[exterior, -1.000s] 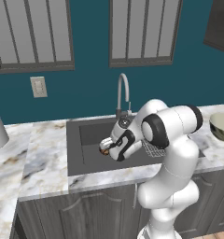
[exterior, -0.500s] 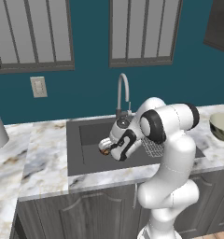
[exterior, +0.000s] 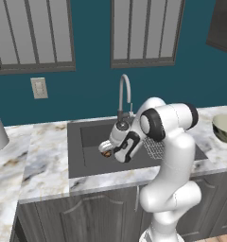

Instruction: Remove the broccoli and potato from the sink. Then move the bowl and cup from the counter to the sink for washing.

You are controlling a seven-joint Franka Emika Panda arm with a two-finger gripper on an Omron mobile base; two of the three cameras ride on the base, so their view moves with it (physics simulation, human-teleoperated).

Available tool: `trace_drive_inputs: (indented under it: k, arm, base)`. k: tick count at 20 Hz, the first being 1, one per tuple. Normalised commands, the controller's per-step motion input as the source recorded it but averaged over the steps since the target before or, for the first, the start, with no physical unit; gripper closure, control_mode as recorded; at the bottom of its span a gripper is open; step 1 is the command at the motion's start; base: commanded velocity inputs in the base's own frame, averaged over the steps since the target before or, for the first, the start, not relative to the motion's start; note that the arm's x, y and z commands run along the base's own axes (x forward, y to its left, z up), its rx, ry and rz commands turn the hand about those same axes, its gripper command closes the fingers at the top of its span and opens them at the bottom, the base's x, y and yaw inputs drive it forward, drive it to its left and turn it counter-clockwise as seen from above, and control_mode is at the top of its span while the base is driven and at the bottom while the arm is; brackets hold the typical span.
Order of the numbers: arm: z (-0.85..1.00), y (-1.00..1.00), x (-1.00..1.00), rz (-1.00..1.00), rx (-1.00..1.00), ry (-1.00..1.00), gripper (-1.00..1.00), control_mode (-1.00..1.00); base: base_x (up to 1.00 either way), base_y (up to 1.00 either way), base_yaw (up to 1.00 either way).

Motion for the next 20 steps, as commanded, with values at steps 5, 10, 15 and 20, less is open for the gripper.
trace_drive_inputs:
  k: [5,10,15,20]
  arm:
    - [-0.15,0.05,0.04,-0.01,-0.03,0.0,-1.0,-1.0]
    - [-0.13,0.01,0.02,-0.04,-0.06,0.0,-1.0,-1.0]
    - [-0.11,0.01,0.04,-0.07,-0.04,0.0,-1.0,-1.0]
    - [-0.14,0.03,0.05,-0.04,0.0,0.0,-1.0,-1.0]
  base:
    - [0.0,0.0,0.0]
    - [0.0,0.0,0.0]
    - [0.0,0.0,0.0]
    - [0.0,0.0,0.0]
